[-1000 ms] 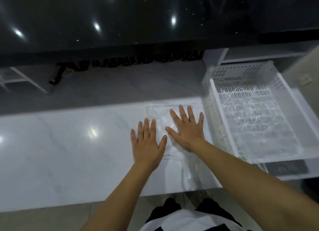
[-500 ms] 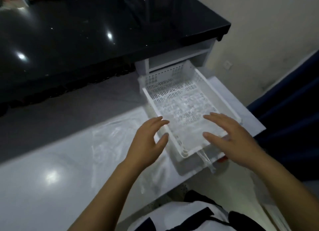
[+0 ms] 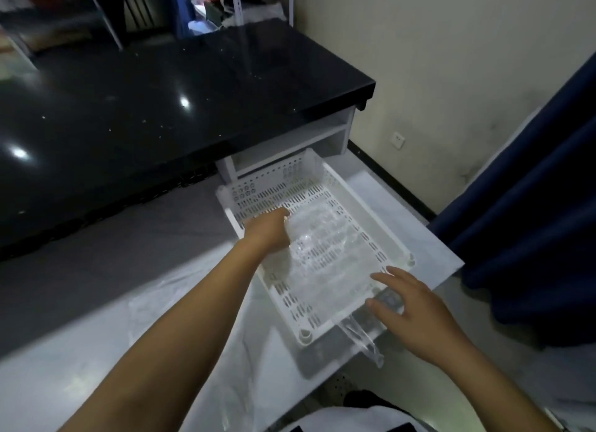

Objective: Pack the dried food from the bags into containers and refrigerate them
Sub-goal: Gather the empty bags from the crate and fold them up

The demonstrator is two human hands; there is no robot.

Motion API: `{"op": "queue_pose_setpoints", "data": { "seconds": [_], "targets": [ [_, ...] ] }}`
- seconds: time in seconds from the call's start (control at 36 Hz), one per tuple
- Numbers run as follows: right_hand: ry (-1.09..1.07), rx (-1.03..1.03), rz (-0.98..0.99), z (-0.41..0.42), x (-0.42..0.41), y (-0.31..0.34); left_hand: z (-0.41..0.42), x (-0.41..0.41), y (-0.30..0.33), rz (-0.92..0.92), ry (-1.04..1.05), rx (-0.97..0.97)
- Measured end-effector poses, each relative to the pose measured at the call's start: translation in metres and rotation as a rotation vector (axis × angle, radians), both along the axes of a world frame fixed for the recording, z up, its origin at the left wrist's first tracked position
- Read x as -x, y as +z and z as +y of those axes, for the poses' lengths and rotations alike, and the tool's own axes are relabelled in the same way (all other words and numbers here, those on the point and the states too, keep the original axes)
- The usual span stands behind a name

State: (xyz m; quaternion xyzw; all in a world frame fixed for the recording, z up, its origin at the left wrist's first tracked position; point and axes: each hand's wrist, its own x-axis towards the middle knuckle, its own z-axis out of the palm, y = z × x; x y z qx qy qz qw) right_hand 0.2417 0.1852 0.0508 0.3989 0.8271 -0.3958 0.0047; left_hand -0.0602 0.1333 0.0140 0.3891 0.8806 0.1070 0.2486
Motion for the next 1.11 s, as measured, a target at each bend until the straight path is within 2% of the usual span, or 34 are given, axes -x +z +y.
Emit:
{"op": "queue_pose_setpoints", "data": {
  "seconds": [0.11, 0.17, 0.22, 0.28, 0.42, 0.56, 0.72, 0.78, 0.89, 0.94, 1.03, 1.11],
  "targets": [
    [0.057, -0.047, 0.064, 0.018, 0.016, 0.016, -0.021, 0.008, 0.030, -0.240, 0.021, -0.204],
    [0.093, -0.035, 0.147, 0.024, 0.031, 0.027, -0.048, 0.009, 0.056, -0.443, 0.004, -0.338],
    [0.142, 0.053, 0.226, 0.028, 0.051, 0.038, -0.082, 0.008, 0.083, -0.654, -0.046, -0.406],
    [0.214, 0.177, 0.248, 0.026, 0.077, 0.050, -0.117, 0.008, 0.107, -0.768, -0.081, -0.404],
    [0.492, 0.436, 0.227, 0.004, 0.146, 0.068, -0.197, 0.021, 0.143, -0.784, -0.065, -0.366],
    [0.534, 0.567, 0.198, -0.040, 0.206, 0.062, -0.264, 0.050, 0.149, -0.857, 0.092, -0.407],
    [0.443, 0.651, 0.085, -0.099, 0.258, 0.016, -0.294, 0.093, 0.126, -0.725, 0.269, -0.287],
    [0.365, 0.745, 0.059, -0.116, 0.264, 0.002, -0.298, 0.106, 0.118, -0.523, 0.383, -0.226],
    [0.083, 0.804, 0.066, -0.145, 0.257, -0.024, -0.292, 0.110, 0.091, 0.026, 0.629, -0.150],
    [0.001, 0.776, 0.063, -0.154, 0.247, -0.036, -0.287, 0.092, 0.071, 0.170, 0.668, -0.099],
    [-0.080, 0.679, 0.084, -0.161, 0.235, -0.054, -0.280, 0.050, 0.029, 0.193, 0.557, -0.066],
    [-0.101, 0.605, 0.103, -0.169, 0.226, -0.066, -0.273, 0.004, -0.019, 0.140, 0.504, 0.060]
  ]
}}
